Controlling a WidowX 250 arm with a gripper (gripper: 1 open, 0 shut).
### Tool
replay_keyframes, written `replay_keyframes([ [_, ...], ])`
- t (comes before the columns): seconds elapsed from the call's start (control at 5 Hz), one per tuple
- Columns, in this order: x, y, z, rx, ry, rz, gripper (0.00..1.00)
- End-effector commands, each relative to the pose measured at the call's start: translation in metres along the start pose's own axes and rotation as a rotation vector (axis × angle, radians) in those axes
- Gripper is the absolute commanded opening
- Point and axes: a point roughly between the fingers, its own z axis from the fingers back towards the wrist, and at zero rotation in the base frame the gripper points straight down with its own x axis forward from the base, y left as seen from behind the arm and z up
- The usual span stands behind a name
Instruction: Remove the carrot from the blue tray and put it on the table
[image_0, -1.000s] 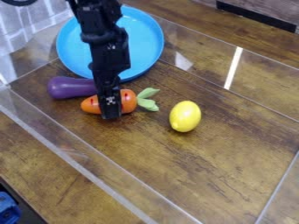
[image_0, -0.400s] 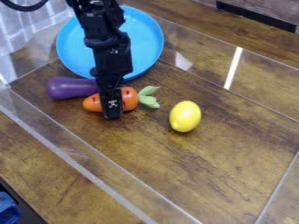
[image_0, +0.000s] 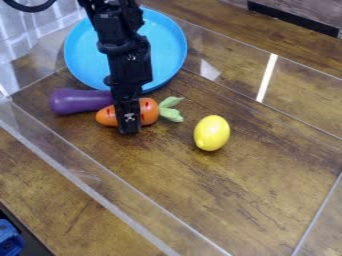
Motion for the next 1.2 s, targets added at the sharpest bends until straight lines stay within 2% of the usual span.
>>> replay_keyframes([
  [0.0, 0.015, 0.005, 0.015, 0.04, -0.036, -0.031, 0.0],
  [0.4, 0.017, 0.006, 0.019, 0.04, -0.039, -0.042, 0.0],
  [0.6, 0.02, 0.008, 0.024, 0.04, -0.051, -0.045, 1.0],
  [0.8, 0.021, 0.01, 0.032, 0.05, -0.059, -0.048, 1.0],
  [1.0, 0.022, 0.011, 0.032, 0.054, -0.059, -0.054, 0.0],
])
